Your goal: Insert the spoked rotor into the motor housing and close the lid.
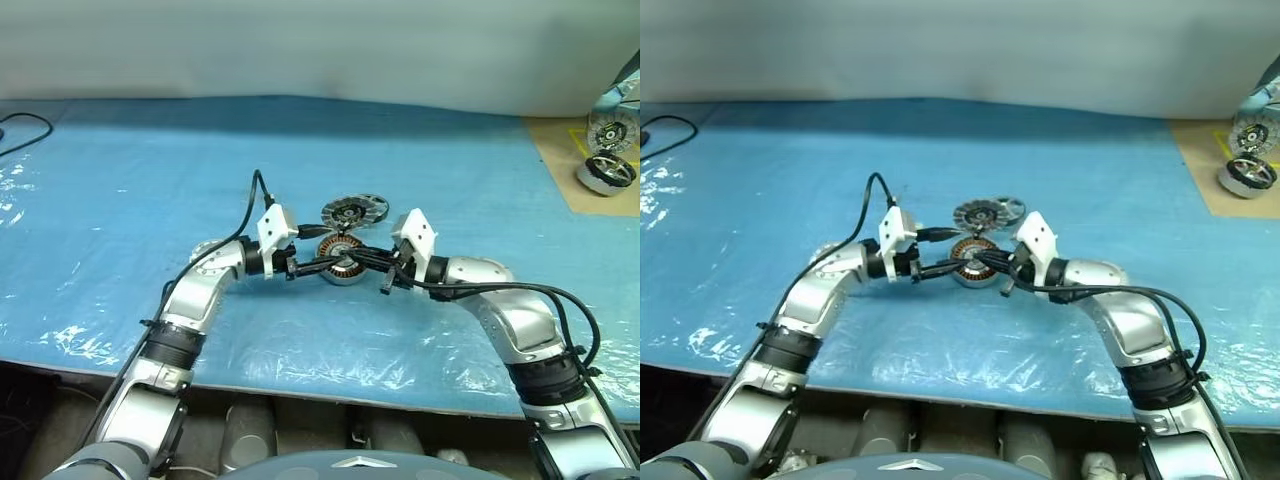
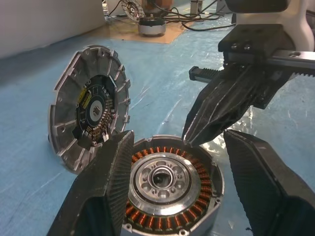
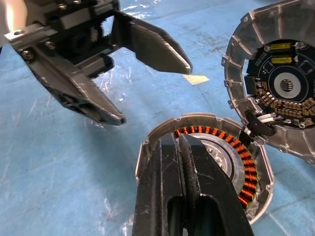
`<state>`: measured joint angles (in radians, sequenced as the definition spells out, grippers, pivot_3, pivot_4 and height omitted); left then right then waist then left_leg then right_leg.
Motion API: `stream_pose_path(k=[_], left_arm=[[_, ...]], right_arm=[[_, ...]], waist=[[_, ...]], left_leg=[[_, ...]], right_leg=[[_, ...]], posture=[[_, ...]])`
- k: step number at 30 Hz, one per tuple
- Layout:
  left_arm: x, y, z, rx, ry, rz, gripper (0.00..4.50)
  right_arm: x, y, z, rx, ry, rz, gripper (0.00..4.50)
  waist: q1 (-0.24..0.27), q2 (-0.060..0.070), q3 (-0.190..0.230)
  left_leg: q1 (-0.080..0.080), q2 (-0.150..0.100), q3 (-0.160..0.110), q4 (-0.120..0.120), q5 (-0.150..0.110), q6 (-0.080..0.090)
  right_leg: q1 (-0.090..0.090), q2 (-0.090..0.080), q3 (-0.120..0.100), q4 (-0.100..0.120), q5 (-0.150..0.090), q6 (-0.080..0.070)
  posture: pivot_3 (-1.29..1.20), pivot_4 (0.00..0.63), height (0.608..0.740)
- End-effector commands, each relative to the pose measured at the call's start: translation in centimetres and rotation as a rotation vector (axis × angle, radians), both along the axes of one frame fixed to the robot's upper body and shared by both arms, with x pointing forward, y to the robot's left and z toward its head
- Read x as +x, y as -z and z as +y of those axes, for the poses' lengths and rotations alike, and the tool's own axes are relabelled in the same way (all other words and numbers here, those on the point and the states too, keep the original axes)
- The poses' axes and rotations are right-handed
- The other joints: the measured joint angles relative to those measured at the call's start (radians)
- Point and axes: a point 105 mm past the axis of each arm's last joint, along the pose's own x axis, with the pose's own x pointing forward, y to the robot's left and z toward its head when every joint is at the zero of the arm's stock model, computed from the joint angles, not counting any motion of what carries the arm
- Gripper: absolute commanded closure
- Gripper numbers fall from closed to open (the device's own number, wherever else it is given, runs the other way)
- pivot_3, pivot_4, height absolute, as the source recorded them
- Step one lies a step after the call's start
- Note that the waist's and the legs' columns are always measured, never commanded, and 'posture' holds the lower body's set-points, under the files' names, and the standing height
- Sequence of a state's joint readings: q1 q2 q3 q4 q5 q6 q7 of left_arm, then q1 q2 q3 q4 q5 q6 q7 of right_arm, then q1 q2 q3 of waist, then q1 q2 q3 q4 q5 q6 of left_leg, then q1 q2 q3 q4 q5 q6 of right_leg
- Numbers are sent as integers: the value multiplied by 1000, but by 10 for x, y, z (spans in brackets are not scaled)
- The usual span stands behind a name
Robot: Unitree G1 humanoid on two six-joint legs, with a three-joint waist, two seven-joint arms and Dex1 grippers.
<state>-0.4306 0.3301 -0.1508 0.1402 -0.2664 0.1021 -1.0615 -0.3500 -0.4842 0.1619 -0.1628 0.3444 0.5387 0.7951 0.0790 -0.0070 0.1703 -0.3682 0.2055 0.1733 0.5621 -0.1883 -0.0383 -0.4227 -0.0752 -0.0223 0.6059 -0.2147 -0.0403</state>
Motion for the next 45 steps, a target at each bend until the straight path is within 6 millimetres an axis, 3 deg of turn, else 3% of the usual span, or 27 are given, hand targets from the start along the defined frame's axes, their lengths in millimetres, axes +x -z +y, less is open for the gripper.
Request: stream_pose_path(k=[1, 5, 12, 15, 19, 24, 34, 39, 45], left_arm=[[-5, -7, 9, -28, -8, -6, 1477], [-5, 8, 23, 2, -59, 16, 1477], [-11, 3, 22, -38, -45, -3, 1477], [-13, 10, 22, -4, -39, -7, 1477], [-8, 16, 24, 6, -73, -1, 1477], [-4, 14, 24, 6, -82, -12, 1477], [-7, 17, 21, 15, -68, -5, 1477], [-6, 17, 22, 13, -79, -6, 1477], [-5, 20, 21, 17, -83, -3, 1477]], right_arm=[[13, -10, 2, 4, 25, -57, 4475], [19, -6, 6, 8, 36, -47, 4475], [25, 16, -1, -51, 61, -12, 4475], [24, 22, -1, -63, 42, 3, 4475], [21, 16, 8, -44, 11, -19, 4475], [27, -4, 3, 34, 38, -40, 4475], [25, -14, 15, 37, -25, -70, 4475], [20, -2, 19, 18, -41, -34, 4475], [26, 27, 8, -111, 3, -9, 4475]], waist=[[-5, 0, 0], [-9, 0, 0], [-9, 0, 0], [-10, 0, 0], [-11, 0, 0], [-11, 0, 0], [-11, 0, 0], [-11, 0, 0], [-11, 0, 0]], left_leg=[[0, 0, 0, 0, 0, 0], [-1, 0, 0, 0, 0, 0], [0, 0, 0, 0, 0, 0], [0, 0, 0, 0, 0, 0], [0, 0, 0, 0, 0, 0], [0, 0, 0, 1, 0, 0], [0, 0, 0, 1, 0, 0], [0, 0, 0, 1, 0, 0], [0, 0, 0, 1, 0, 0]], right_leg=[[0, 0, 0, 0, 0, 0], [0, 0, 0, 0, 0, 0], [0, 0, 0, 0, 0, 0], [0, 0, 0, 0, 0, 0], [0, 0, 0, 0, 0, 0], [0, 0, 0, 1, 0, 0], [0, 0, 0, 1, 0, 0], [0, 0, 0, 1, 0, 0], [0, 0, 0, 1, 0, 0]], posture=[[0, 150, 740], [0, 150, 740], [0, 150, 740], [0, 150, 740], [0, 150, 740], [0, 150, 740], [0, 150, 740], [0, 150, 740], [0, 150, 740]])
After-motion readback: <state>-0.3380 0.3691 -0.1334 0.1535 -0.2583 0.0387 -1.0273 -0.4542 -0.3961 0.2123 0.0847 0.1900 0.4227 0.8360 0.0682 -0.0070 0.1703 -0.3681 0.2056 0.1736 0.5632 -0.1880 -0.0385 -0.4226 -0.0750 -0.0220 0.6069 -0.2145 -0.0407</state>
